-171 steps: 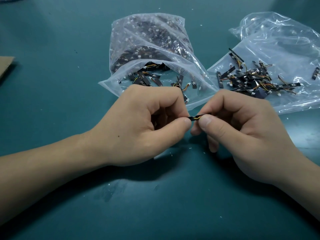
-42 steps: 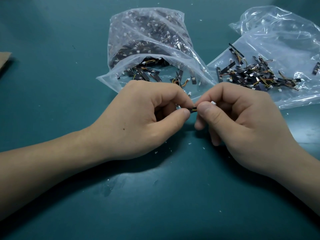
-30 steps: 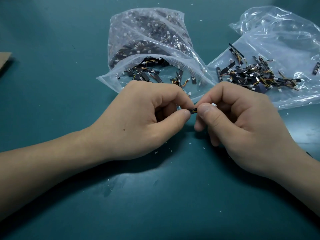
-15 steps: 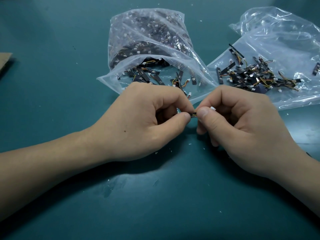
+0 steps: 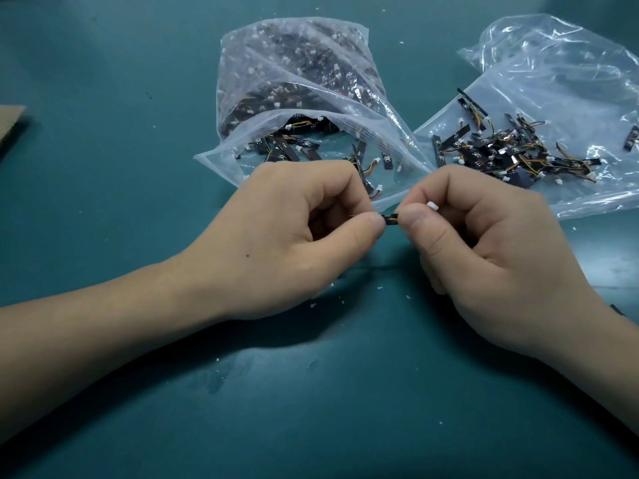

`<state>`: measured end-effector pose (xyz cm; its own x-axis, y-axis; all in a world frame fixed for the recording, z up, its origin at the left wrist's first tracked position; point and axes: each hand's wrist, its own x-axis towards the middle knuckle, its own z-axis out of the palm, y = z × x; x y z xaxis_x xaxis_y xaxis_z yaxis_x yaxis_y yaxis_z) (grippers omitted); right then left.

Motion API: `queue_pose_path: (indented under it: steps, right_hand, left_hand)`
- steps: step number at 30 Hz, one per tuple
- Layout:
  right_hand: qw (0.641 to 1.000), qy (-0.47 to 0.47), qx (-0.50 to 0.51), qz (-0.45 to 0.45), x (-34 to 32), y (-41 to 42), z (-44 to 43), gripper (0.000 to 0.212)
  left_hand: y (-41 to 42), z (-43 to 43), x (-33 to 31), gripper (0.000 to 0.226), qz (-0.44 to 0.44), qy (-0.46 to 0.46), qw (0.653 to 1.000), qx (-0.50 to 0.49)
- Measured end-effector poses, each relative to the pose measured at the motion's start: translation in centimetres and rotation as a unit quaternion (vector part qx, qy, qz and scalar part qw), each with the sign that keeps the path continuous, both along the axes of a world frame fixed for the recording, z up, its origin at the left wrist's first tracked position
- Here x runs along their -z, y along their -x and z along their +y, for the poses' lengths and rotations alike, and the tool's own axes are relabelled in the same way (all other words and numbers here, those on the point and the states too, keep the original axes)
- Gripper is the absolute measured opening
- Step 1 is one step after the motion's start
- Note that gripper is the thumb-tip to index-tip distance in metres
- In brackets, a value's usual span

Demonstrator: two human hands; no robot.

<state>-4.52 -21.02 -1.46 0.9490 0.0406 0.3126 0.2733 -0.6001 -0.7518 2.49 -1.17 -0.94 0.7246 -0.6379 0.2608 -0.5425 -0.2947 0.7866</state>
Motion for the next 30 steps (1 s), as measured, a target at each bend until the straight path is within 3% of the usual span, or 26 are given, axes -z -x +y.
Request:
queue_pose_path:
  steps: [8, 24, 30]
  right_hand:
    - [0.999, -0.031, -0.016, 0.027, -0.07, -0.12, 0.06, 0.014]
    - [0.998, -0.006, -0.050, 0.028, -0.22, -0.11, 0.08, 0.014]
    - [0.998, -0.020, -0.048, 0.024, -0.24, -0.12, 0.05, 0.013]
  left_hand:
    - [-0.10, 0.19, -0.08, 0.020, -0.004, 0.006, 1.000, 0.009]
    - [-0.19, 0.31, 0.24, 0.021, -0.018, 0.027, 0.999, 0.009]
    - [-0.31, 0.32, 0.36, 0.014, -0.019, 0.048, 0.998, 0.022]
